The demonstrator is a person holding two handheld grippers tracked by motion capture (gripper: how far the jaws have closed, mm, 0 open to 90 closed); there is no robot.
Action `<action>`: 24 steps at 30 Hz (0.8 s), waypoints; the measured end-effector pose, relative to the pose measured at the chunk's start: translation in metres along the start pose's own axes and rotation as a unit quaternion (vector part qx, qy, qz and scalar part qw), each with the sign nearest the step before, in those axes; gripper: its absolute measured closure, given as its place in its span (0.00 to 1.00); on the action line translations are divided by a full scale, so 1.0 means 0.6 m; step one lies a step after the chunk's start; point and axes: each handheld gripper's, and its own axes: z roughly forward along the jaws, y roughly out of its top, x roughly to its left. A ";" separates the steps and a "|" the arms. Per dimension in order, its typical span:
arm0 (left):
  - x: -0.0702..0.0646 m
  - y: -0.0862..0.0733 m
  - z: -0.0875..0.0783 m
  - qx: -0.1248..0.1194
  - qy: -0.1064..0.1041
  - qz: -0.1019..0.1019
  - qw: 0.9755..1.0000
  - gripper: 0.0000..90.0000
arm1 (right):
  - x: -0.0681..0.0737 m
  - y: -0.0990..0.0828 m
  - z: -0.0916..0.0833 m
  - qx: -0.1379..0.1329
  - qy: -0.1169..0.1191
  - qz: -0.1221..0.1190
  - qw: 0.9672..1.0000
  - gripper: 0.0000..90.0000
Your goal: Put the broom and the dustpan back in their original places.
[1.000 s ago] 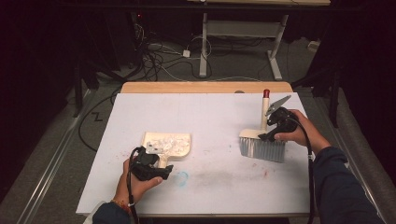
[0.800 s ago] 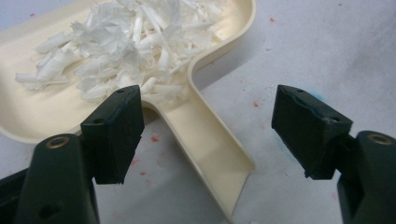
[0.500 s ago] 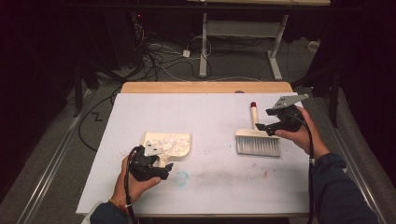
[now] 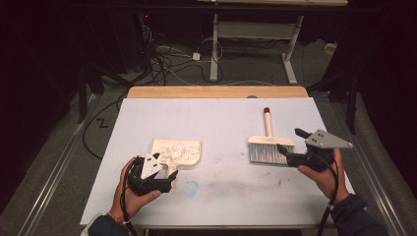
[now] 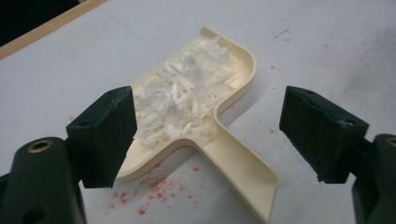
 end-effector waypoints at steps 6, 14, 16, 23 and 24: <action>-0.011 -0.019 -0.002 -0.015 0.006 0.015 1.000 0.20 | 0.029 -0.047 -0.036 0.000 -0.033 -0.018 0.999 0.21; -0.029 -0.047 -0.007 -0.004 0.015 0.026 1.000 0.20 | 0.043 -0.092 -0.057 0.008 -0.041 -0.006 0.999 0.19; -0.030 -0.047 -0.006 -0.006 0.015 0.025 1.000 0.20 | 0.047 -0.100 -0.057 0.010 -0.032 -0.009 0.999 0.19; -0.026 -0.047 -0.005 -0.011 0.021 0.031 0.999 0.20 | 0.062 -0.100 -0.049 0.005 -0.015 -0.026 1.000 0.19; -0.025 -0.047 -0.006 -0.012 0.023 0.030 0.999 0.20 | 0.063 -0.099 -0.050 0.003 -0.011 -0.023 1.000 0.19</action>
